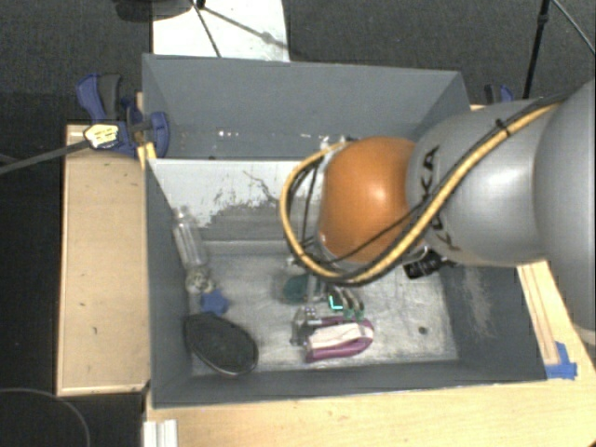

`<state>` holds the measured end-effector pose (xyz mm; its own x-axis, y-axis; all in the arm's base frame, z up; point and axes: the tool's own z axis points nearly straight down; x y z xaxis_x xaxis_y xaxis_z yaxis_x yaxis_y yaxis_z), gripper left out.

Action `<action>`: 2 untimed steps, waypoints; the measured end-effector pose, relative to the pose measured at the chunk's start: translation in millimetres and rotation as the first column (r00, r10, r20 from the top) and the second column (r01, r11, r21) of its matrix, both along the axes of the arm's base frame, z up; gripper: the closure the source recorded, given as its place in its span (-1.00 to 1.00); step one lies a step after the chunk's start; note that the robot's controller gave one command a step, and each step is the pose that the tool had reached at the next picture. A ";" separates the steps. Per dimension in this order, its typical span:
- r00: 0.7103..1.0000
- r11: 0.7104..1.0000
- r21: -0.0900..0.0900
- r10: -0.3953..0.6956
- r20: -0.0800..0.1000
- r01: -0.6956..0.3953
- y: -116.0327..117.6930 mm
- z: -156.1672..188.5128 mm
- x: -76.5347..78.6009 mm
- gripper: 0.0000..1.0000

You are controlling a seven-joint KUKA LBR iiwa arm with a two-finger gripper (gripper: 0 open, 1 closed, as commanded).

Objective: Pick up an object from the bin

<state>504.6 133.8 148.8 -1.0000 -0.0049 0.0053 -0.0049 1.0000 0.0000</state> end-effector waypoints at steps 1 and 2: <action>0.999 1.000 0.003 0.029 0.016 -0.029 -81.1 -77.6 67.1 -1.00; 1.000 1.000 0.002 0.005 0.013 -0.005 -74.5 -46.1 88.0 -1.00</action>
Offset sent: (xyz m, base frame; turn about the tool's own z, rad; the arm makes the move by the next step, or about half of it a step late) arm 0.0633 -0.0782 -0.0788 -0.0371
